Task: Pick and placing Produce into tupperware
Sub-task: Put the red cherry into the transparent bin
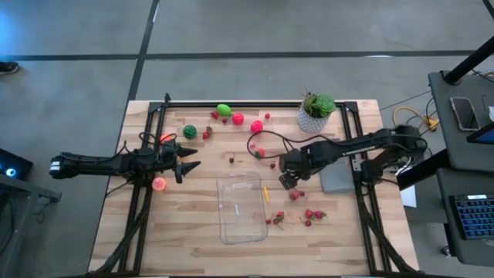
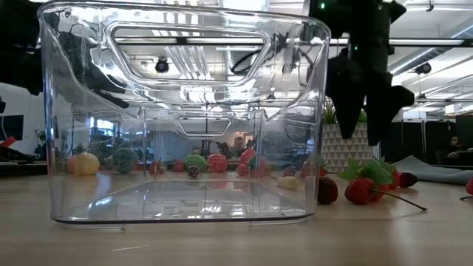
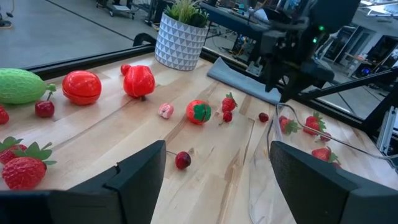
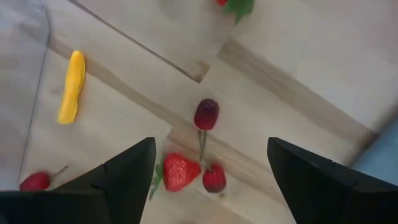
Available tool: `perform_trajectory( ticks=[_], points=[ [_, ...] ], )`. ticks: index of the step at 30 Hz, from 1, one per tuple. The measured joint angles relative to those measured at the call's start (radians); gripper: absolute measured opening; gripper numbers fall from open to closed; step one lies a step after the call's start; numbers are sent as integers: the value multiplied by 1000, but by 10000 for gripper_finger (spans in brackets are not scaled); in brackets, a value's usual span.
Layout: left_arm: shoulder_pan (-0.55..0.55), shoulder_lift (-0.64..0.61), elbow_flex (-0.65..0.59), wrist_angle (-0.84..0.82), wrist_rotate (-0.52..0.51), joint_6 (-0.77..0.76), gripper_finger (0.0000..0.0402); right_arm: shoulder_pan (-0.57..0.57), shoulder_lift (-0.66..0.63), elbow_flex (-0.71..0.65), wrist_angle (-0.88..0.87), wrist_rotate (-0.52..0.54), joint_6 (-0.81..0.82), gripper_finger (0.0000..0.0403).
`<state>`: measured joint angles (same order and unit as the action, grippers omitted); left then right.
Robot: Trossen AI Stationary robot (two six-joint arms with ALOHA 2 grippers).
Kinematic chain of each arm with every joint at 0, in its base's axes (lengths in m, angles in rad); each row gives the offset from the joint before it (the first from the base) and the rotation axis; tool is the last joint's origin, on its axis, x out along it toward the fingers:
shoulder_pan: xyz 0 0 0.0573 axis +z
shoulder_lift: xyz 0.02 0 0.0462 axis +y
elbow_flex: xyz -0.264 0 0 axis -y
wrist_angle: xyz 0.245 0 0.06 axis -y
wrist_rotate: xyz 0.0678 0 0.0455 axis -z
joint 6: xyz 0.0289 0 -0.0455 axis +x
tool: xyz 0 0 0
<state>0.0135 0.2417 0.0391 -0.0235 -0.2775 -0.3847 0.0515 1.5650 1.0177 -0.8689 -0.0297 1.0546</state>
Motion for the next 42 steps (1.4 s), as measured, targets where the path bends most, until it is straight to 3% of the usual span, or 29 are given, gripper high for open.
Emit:
perform_trajectory(
  ticks=[18,36,42],
  points=[
    [0,0,0,0,0,0,274,0,245,58,18,0,-92,258],
    [0,0,0,0,0,0,274,0,251,58,46,-1,-106,83],
    [0,0,0,0,0,0,274,0,240,58,47,-34,-121,53]
  ],
)
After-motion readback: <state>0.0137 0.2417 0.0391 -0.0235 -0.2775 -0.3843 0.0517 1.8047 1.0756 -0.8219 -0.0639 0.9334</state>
